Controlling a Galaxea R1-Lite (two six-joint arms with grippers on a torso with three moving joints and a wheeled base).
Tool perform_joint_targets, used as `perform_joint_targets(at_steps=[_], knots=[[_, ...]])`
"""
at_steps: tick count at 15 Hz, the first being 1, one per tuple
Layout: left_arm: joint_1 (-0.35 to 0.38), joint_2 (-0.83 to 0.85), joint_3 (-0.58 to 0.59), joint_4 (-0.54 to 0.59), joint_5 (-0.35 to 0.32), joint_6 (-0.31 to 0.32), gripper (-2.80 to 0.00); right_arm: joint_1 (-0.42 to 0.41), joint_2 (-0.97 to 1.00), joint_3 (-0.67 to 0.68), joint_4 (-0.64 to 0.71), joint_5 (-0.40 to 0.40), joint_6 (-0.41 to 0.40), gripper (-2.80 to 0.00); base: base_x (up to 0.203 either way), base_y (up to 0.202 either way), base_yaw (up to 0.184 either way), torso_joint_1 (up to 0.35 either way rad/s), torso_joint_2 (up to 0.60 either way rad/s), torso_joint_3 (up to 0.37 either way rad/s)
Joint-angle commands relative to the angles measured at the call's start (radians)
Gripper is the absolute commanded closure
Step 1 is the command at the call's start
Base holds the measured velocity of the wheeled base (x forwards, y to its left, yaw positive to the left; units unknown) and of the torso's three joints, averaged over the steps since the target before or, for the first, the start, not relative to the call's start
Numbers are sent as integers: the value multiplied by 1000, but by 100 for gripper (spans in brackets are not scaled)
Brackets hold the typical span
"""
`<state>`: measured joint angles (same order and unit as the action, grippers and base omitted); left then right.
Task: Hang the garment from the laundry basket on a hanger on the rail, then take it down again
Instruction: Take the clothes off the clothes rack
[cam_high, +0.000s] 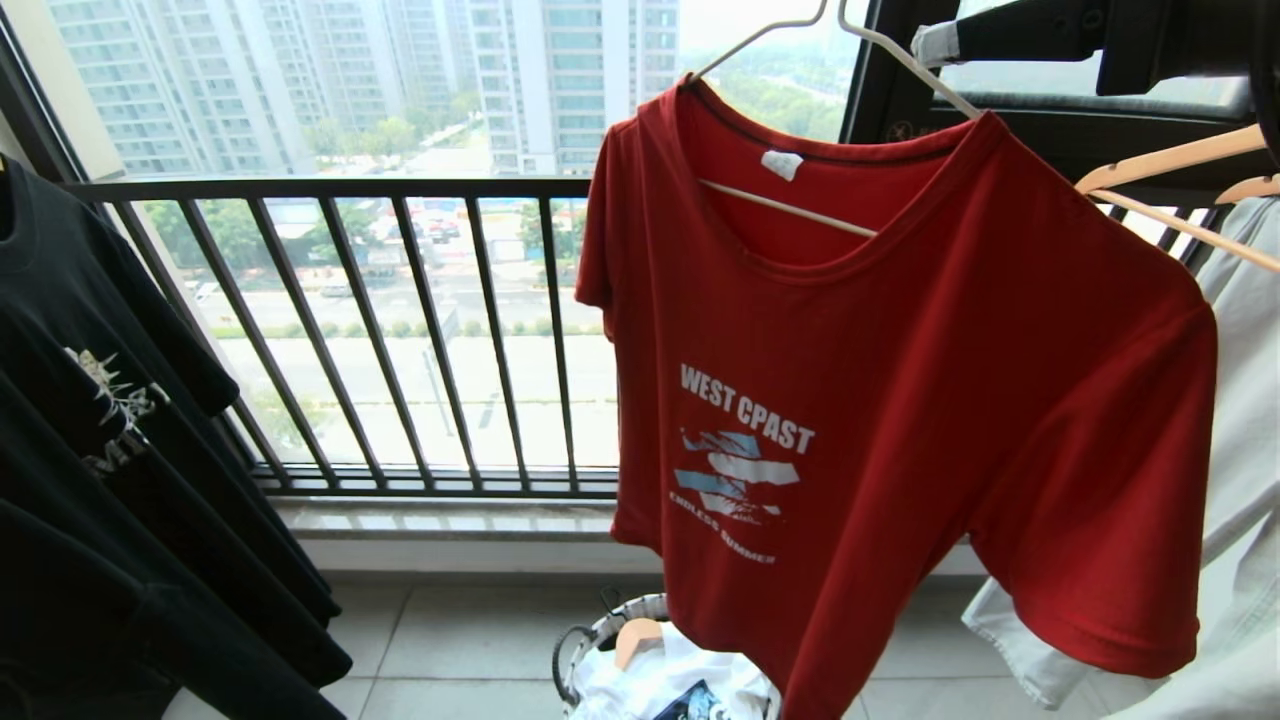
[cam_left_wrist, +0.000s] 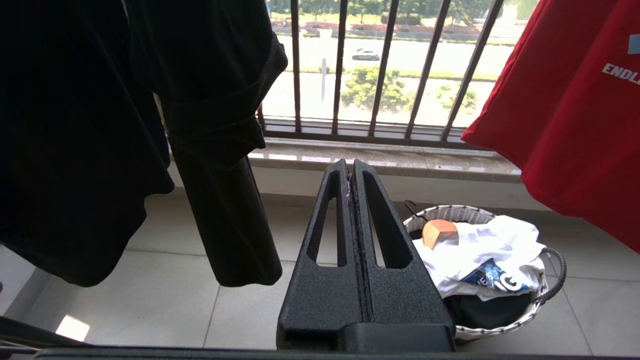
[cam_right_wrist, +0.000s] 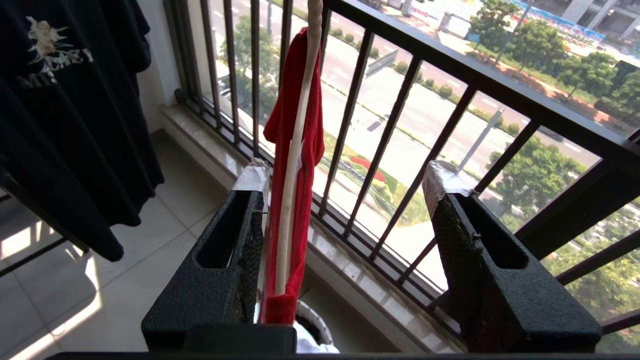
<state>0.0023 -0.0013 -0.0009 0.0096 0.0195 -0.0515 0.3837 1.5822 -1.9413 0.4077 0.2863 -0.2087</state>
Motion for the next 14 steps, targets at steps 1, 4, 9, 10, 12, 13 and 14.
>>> perform_joint_targets(at_steps=[1,4,9,10,12,13,14], knots=[[1,1,1,0,0,-1,0,26,53,-22,-25,-4,-4,-280,0,0,0,0,0,0],[0,1,0,0,0,-1,0,32,95,-22,-82,-13,-6,-280,0,0,0,0,0,0],[0,1,-1,0,0,-1,0,32,142,-21,-161,-28,-4,-280,0,0,0,0,0,0],[0,1,1,0,0,-1,0,34,143,-21,-161,-39,-4,-280,0,0,0,0,0,0],[-1,1,-1,0,0,-1,0,33,143,-21,-202,-48,-4,-280,0,0,0,0,0,0],[0,1,1,0,0,-1,0,34,145,-21,-216,-50,-4,-280,0,0,0,0,0,0],[1,1,1,0,0,-1,0,34,151,-21,-216,-53,-4,-280,0,0,0,0,0,0]])
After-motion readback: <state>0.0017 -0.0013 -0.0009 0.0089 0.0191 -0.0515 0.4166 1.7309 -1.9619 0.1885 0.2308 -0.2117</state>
